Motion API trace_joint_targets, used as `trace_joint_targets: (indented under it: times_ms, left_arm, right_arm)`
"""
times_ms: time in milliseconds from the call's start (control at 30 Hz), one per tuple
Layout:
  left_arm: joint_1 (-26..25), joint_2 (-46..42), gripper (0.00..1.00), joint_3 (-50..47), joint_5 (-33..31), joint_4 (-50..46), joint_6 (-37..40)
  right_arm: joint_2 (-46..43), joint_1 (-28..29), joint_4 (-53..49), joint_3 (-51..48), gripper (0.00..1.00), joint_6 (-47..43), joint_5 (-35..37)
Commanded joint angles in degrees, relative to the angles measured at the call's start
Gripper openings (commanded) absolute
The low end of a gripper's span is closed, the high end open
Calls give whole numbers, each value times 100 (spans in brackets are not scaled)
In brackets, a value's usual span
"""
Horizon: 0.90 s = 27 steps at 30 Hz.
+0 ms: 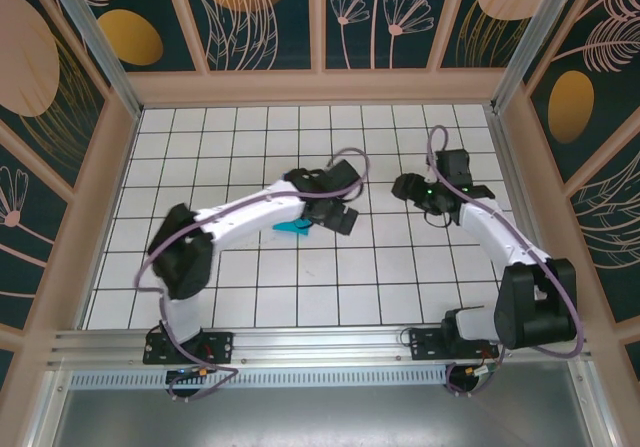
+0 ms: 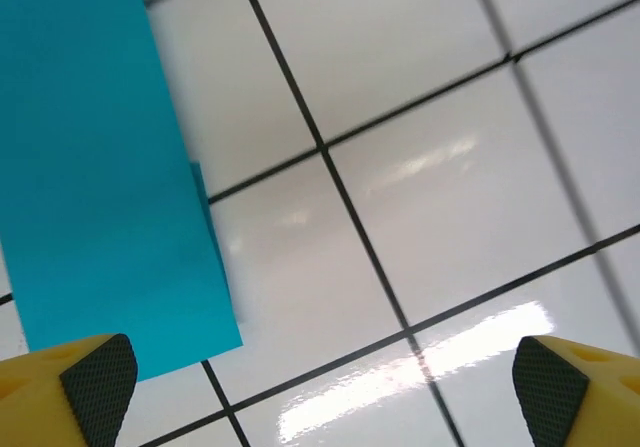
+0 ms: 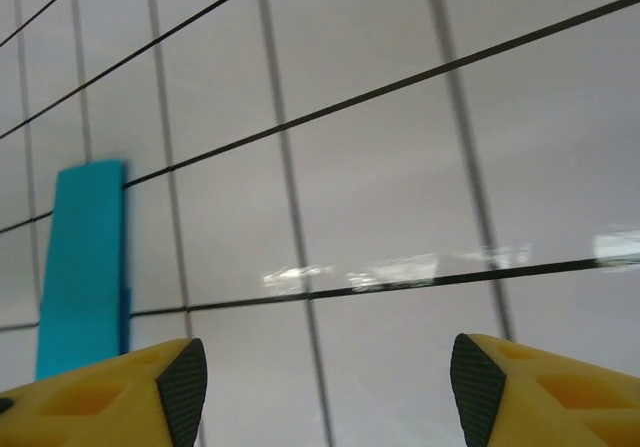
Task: Fold a paper plane with a square sheet of paper (fold left side to right side)
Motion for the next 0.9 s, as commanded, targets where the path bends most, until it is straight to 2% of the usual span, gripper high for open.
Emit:
trace_joint_targets:
  times_ms: [0, 167, 267, 367, 600, 733, 867]
  left_arm:
    - [780, -1066, 99, -864, 956, 1298, 17]
    - [1806, -2257, 97, -2319, 1707, 2718, -619]
    - [2474, -2671, 95, -3166, 2361, 3438, -1054]
    - [2982, -2797, 94, -3717, 2914, 3911, -1313]
    - [3708, -2407, 90, -4261, 3494, 4583, -1506]
    - [3767, -1977, 87, -4211, 3690, 4768, -1468]
    - [3770, -1574, 85, -4083, 3574, 4696, -1357]
  right_arm:
    - [353, 577, 543, 294, 65, 408, -449]
    - [1218, 1183, 1338, 585, 56, 873, -839]
    - [1940, 1613, 1781, 1002, 51, 1097, -1080]
    - [2621, 1941, 1842, 1605, 51, 1116, -962]
    - [3979, 2238, 1875, 2802, 51, 1111, -867]
    - [4624, 2275, 1676, 3435, 51, 1005, -835]
    - [4987, 2287, 1365, 3814, 50, 898, -667]
